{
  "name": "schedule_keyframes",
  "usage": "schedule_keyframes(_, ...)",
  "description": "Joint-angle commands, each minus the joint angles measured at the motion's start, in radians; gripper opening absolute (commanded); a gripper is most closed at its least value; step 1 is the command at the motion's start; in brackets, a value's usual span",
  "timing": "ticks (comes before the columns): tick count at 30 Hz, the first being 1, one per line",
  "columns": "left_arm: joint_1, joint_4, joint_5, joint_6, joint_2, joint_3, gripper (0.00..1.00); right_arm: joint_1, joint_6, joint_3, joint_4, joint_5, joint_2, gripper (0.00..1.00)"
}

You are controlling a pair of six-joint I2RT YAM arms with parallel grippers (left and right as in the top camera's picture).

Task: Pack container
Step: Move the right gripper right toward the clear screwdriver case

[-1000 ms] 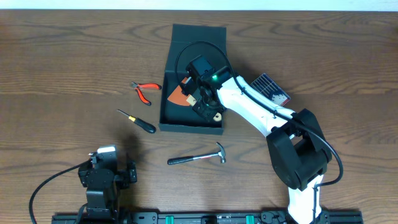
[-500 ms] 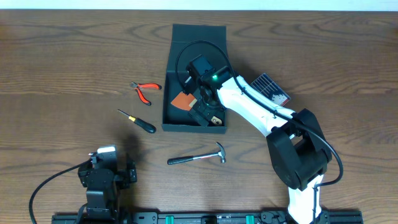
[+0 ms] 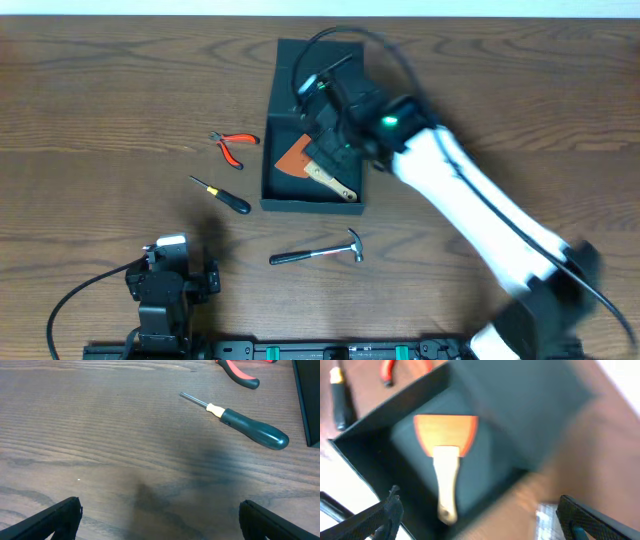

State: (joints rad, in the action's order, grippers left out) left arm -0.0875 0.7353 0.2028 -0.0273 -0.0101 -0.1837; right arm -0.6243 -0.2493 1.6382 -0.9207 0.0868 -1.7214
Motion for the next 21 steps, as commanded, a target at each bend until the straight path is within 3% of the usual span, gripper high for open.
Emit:
schedule_keyframes(1,0.004,0.003,0.011,-0.01,0.007,0.014,0.99,0.061,0.009,0.016,-0.052,0.269,0.09,0.99)
schedule_keyframes(6,0.004,0.003,0.011,-0.01,0.007,0.014,0.99,0.21,-0.015,0.016,-0.116,0.225,0.127,0.99)
schedule_keyframes(14,0.004,0.003,0.011,-0.01,0.007,0.014,0.99,0.462,-0.278,-0.004,-0.166,-0.074,0.037,0.99)
schedule_keyframes(21,0.004,0.003,0.011,-0.01,0.007,0.014,0.99,0.552,-0.344,-0.004,-0.252,-0.287,-0.098,0.99)
